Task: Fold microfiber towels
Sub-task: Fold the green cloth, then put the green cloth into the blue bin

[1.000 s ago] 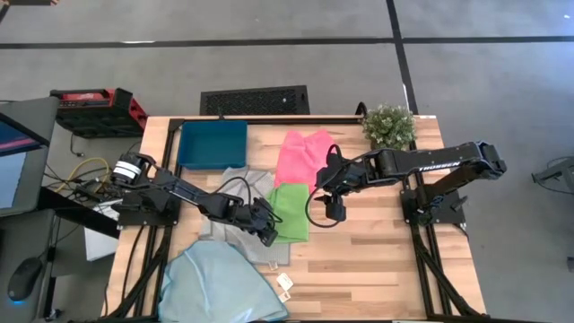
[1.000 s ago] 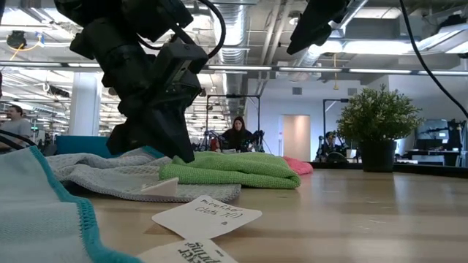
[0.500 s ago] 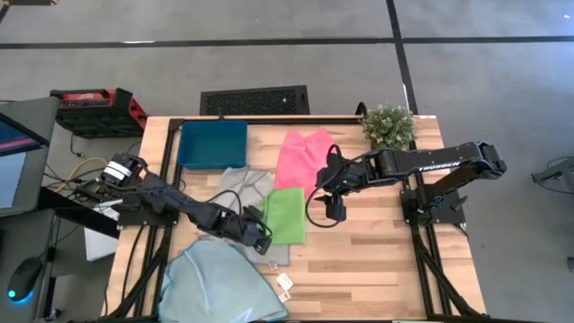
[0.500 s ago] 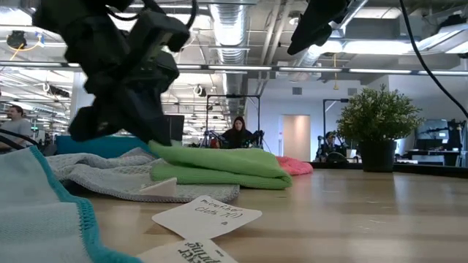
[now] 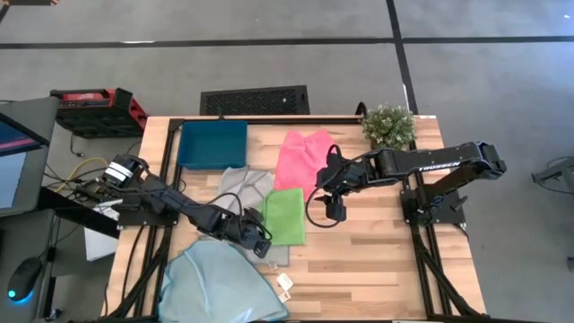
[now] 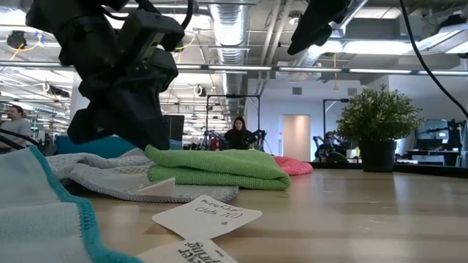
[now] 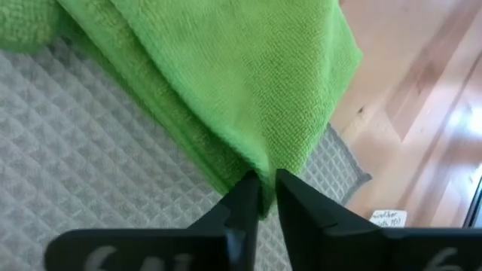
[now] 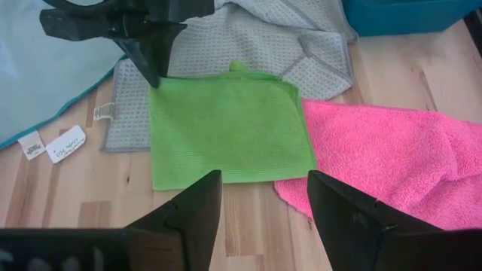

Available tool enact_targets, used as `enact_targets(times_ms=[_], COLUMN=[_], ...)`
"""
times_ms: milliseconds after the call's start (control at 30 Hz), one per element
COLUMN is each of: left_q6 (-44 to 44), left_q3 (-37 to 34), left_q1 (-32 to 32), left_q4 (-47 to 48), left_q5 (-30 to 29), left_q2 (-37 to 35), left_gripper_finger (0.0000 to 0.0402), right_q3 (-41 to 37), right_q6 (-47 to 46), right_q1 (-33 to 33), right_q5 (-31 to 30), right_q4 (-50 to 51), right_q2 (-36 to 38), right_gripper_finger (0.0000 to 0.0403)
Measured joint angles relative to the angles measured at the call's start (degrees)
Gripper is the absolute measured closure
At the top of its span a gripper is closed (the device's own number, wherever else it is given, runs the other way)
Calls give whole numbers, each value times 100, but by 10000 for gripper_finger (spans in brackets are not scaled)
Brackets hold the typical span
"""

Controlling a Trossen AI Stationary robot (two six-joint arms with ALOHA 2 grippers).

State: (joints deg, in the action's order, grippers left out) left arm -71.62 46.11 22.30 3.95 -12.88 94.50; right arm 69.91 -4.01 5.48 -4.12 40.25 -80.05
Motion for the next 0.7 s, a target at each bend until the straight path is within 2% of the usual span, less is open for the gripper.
enact_targets(times_ms=[167,300,467,700], left_q6=[-61,-98,-172,-580], left_q3=[0,0,0,6], left_q1=[-79,-209,-325,-471], left_q4=[4,16,239,840], left_q5=[130,543,813,514], left_q2=[0,-45,-374,-792], left_gripper_finger=[303,273,261,259], right_q3=[0,0,0,0], right_q6=[0,0,0,2], right_q1=[0,0,0,0], right_q5=[2,3,11,13], right_q4=[0,0,2,4], right_q2=[0,0,0,0], right_gripper_finger=[182,182,182,182])
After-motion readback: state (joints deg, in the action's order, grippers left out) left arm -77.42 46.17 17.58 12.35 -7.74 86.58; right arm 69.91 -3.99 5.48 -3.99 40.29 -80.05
